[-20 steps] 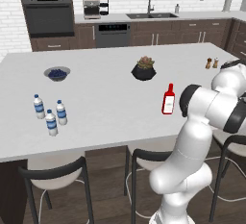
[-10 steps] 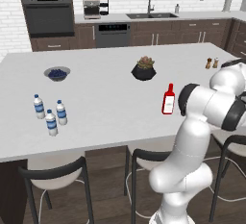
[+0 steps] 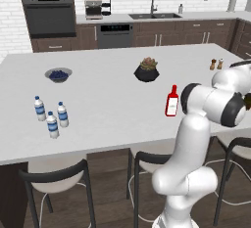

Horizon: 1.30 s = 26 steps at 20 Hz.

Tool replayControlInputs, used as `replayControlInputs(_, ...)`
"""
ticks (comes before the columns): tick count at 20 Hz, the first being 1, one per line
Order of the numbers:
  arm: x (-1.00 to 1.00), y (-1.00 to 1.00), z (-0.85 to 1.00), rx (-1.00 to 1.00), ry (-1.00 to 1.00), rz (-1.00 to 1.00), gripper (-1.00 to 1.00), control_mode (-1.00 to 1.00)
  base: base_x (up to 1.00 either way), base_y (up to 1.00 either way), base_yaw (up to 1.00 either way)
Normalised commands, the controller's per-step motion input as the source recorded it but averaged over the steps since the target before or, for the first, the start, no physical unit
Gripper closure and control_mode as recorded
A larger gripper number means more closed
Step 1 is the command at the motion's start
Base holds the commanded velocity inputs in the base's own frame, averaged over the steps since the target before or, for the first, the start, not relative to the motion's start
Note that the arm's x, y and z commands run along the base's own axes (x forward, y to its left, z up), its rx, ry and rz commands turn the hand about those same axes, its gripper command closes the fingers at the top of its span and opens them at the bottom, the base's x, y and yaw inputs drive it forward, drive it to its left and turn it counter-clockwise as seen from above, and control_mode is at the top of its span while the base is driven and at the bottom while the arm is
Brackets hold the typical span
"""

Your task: Move the plastic bottles in the middle to the plastics group, and the glass bottles in the middle to the glass group.

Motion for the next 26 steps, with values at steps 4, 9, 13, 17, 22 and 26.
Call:
replayControlInputs(4, -0.11, -0.45, 0.00, 0.00, 0.00, -0.03, 1.00, -1.00, 0.00, 0.00, 0.00)
replayControlInputs(9, -0.01, -0.16, 0.00, 0.00, 0.00, 0.00, 1.00, -1.00, 0.00, 0.00, 0.00)
replayControlInputs(13, 0.00, -0.12, -0.03, 0.00, 0.00, 0.00, 1.00, -1.00, 0.00, 0.00, 0.00)
replayControlInputs(17, 0.00, -0.11, -0.36, 0.00, 0.00, 0.00, 1.00, -1.00, 0.00, 0.00, 0.00)
replayControlInputs(22, 0.00, -0.07, -0.47, 0.00, 0.02, 0.00, 1.00, -1.00, 0.00, 0.00, 0.00)
replayControlInputs(26, 0.00, -0.04, -0.19, -0.01, -0.01, 0.00, 1.00, -1.00, 0.00, 0.00, 0.00)
